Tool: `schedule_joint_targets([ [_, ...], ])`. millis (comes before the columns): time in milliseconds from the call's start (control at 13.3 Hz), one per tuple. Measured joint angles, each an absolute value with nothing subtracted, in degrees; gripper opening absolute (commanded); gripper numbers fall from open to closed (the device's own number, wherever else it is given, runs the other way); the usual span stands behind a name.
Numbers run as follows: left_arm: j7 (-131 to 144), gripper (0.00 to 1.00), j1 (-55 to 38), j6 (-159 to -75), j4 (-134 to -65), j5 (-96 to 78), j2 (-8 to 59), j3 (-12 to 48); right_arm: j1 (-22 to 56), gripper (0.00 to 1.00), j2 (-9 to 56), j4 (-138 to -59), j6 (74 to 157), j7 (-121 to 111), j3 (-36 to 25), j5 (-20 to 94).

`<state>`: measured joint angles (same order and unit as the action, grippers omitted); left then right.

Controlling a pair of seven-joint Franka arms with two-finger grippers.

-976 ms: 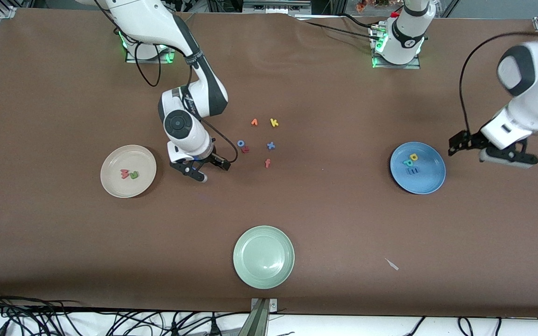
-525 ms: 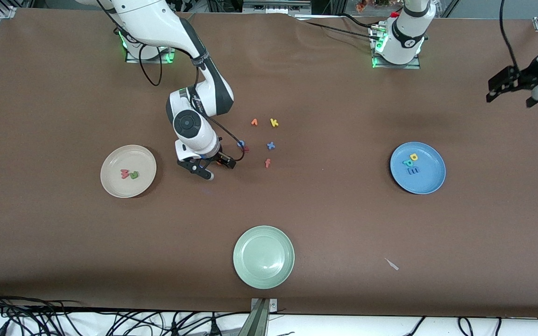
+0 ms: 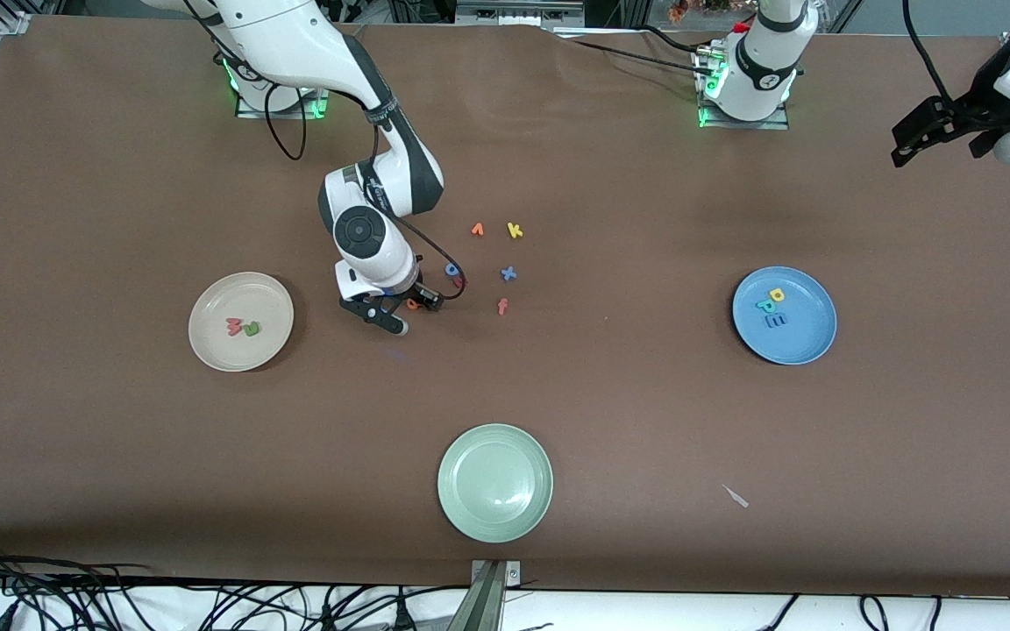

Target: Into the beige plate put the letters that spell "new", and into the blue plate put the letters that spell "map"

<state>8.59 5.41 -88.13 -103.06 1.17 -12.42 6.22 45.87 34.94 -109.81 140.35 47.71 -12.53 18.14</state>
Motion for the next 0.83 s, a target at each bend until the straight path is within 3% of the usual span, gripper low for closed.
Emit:
schedule_joint_targets([
  [225, 8.7, 1.0, 5.4, -88.4, -101.3, 1.2, -9.6, 6.1, 45.9, 0.3, 34.8, -109.8, 140.3, 47.7, -12.5, 18.1],
  [525, 8.9, 1.0, 5.4, -88.5, -97.7, -0.3, -5.5, 6.0, 45.9, 0.14, 34.6, -109.8, 140.3, 47.7, -12.5, 18.1],
  [826, 8.9, 1.0, 5.5, -88.5, -93.8, -1.6, -2.7, 5.3, 45.9, 0.1, 34.6, -109.7, 140.3, 47.7, -12.5, 18.1],
])
